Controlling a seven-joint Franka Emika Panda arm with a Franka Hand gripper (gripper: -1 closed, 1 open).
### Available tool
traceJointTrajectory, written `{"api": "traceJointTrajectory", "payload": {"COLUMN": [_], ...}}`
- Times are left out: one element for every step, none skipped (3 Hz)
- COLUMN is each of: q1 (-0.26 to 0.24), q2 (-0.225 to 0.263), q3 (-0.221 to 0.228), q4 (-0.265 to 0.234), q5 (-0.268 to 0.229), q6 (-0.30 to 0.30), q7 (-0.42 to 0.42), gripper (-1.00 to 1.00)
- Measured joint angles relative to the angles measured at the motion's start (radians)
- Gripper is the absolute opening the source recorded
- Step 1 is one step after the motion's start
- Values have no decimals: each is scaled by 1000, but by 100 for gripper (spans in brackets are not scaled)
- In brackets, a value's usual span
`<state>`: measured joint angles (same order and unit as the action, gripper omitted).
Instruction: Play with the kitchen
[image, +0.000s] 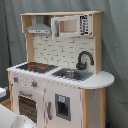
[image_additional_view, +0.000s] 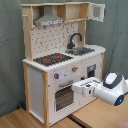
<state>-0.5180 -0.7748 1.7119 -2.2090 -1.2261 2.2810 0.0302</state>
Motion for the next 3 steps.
{"api": "traceJointTrajectory", "payload": {"q1": [78, 159, 228], "q2": [0, 0, 0], "q3": [-30, -102, -172], "q4": [-27, -27, -27], "q5": [51, 66, 73], "q6": [-46, -111, -160], "q7": [15, -6, -31], "gripper": [100, 100, 100]}}
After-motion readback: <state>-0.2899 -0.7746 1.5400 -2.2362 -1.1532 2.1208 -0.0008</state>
